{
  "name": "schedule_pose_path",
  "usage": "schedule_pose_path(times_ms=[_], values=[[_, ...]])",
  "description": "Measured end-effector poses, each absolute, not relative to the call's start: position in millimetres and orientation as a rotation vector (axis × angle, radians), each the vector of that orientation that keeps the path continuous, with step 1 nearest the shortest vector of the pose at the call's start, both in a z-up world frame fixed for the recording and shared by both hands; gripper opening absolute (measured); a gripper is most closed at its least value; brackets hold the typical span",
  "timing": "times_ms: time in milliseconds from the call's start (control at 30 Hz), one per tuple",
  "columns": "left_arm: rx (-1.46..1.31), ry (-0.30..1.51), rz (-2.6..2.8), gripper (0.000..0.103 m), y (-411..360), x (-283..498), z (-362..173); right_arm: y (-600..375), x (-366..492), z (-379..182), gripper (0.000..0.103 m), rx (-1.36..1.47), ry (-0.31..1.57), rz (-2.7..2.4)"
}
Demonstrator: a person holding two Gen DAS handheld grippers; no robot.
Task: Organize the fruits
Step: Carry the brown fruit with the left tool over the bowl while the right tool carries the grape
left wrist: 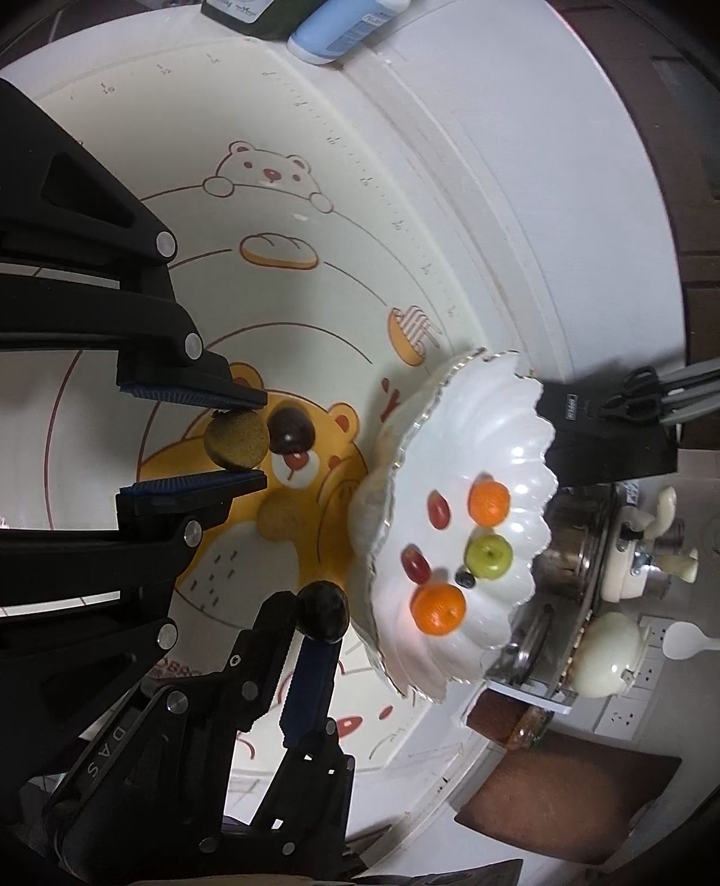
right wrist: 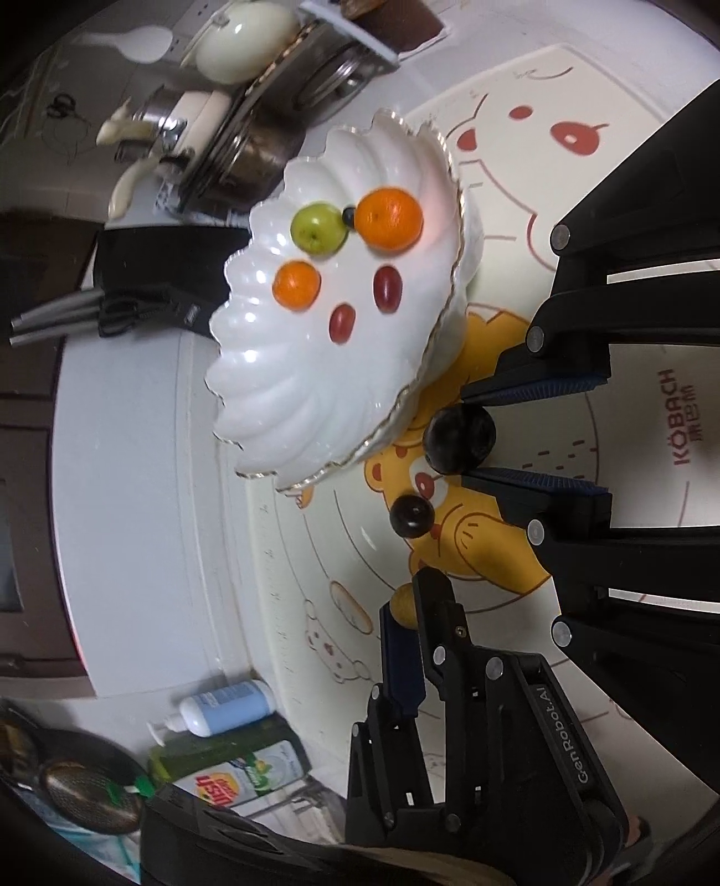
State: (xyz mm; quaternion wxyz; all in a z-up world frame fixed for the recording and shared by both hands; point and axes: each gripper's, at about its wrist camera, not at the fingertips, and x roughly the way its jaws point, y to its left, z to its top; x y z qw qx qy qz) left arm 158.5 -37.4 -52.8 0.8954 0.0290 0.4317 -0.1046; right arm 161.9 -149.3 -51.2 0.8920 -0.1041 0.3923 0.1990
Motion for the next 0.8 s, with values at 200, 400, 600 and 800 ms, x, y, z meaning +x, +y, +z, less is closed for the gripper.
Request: schedule_pose_path(times_ms=[200, 400, 600, 800], values=[[0.066, 0.861, -0.242, 0.023, -46.4, 157.9, -37.2, -160.0, 156.5, -34.1, 0.024, -0.174, 0.792, 0.356], [0.073, 0.834, -0.269, 0.023, -55.4, 164.8, -23.8, -174.3, 158.8, -18.7, 0.024, -0.125, 0.771, 0.297], [0.081, 0.811, -0.289, 0.023, -62.8, 181.4, -15.0, -184.3, 170.2, -9.6, 0.024, -0.09, 0.757, 0.252], [0.091, 0.791, -0.304, 0.023, -69.7, 202.6, -9.3, -193.4, 188.2, -7.1, 0.024, -0.056, 0.751, 0.213]])
